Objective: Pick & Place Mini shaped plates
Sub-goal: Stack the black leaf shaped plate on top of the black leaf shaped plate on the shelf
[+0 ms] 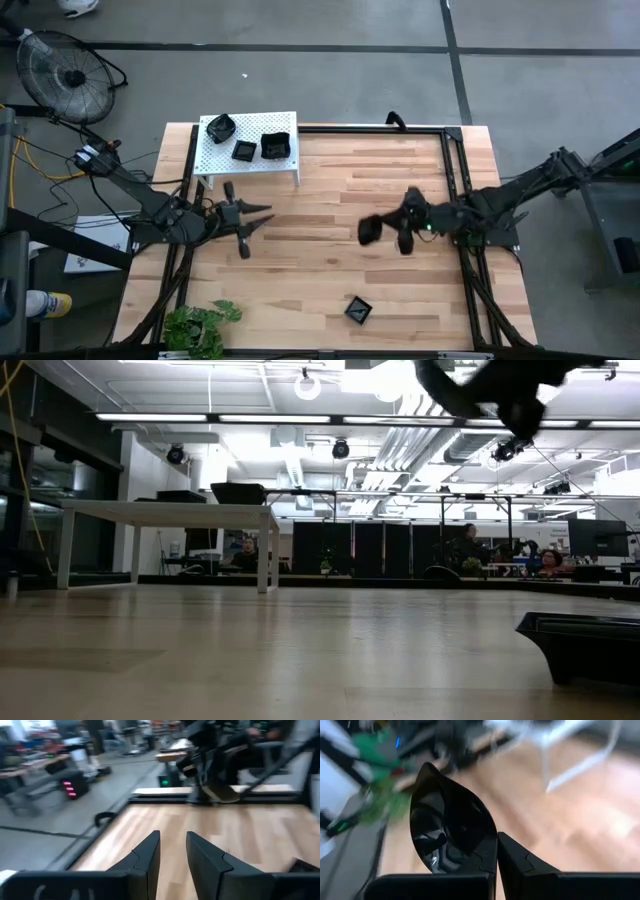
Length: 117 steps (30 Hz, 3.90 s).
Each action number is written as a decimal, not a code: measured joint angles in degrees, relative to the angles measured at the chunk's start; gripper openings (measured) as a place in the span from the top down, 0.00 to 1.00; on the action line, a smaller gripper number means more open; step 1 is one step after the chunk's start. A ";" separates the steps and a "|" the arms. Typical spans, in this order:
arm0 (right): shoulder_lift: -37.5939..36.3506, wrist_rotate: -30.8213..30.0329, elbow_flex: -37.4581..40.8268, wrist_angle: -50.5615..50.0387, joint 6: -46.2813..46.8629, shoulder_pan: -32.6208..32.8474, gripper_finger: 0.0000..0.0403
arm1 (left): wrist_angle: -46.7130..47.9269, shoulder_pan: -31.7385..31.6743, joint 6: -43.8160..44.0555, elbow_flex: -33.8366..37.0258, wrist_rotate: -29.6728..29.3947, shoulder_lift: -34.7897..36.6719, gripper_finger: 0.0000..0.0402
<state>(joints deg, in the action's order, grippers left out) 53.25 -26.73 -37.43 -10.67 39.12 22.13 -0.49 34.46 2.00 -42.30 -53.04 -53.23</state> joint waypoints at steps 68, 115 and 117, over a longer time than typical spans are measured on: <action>28.62 -30.64 -8.74 54.48 -63.79 -11.22 1.00 | -41.40 -25.46 -3.26 -4.31 5.89 -30.69 0.77; 28.49 -15.34 -8.66 53.37 -64.88 -10.90 0.85 | -41.37 -25.51 -2.86 -4.20 5.83 -30.65 1.00; 28.51 -14.27 -8.66 53.36 -64.86 -10.64 0.77 | -41.33 -25.42 -3.13 -4.20 6.52 -30.67 1.00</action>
<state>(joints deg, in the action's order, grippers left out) 81.76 -41.01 -46.09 42.69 -25.74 11.48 -41.82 9.04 -1.13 -46.50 -46.52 -83.89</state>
